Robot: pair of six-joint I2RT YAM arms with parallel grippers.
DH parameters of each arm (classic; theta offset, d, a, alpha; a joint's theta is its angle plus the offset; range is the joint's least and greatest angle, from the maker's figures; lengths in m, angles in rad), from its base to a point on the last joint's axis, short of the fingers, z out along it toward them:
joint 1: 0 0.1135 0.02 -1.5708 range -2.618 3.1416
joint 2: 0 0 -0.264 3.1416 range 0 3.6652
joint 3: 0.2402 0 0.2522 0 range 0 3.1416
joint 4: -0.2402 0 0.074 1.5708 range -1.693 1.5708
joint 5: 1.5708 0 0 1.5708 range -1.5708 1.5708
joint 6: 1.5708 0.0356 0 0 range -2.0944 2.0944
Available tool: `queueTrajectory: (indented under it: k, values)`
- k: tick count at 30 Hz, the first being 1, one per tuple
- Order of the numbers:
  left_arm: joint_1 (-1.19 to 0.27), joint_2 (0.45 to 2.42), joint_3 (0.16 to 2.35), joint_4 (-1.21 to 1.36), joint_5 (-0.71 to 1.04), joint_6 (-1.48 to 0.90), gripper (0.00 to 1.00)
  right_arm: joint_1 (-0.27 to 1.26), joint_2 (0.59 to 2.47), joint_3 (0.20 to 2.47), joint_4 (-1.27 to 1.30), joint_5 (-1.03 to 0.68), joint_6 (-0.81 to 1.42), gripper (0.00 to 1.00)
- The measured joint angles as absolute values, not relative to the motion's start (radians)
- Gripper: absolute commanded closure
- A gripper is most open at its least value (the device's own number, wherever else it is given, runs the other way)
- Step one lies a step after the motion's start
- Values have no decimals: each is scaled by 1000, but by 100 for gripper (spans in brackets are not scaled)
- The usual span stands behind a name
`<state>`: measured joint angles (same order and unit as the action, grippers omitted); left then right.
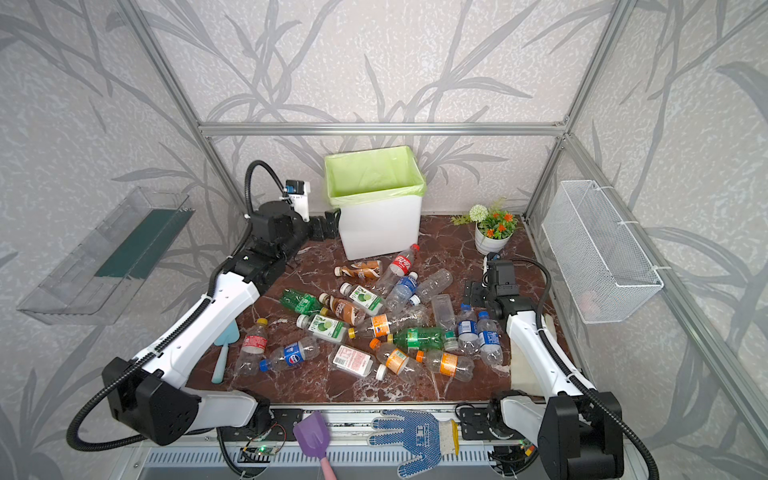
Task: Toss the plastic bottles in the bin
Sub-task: 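Open the left gripper to drop the bottle into the bin, then withdraw the left gripper from the bin while the right gripper grasps a blue-capped bottle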
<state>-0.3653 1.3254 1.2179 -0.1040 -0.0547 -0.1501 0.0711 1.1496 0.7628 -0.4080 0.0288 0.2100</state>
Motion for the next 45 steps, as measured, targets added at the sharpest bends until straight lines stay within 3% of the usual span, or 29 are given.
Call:
queueTrajectory:
  k: [8,14,31,45]
  values:
    - [-352,1194,1026,-127,-133,-164,1,71,1142,769,-607,77,278,26]
    - [-337,1162,969,-122,-134,-186,1,71,1130,769,-704,136,305,25]
    - [-302,1157,951,-150,-82,-213,1,71,1153,749,-811,103,407,34]
    - [-274,1138,951,-149,-23,-237,1,71,1245,709,-797,97,483,31]
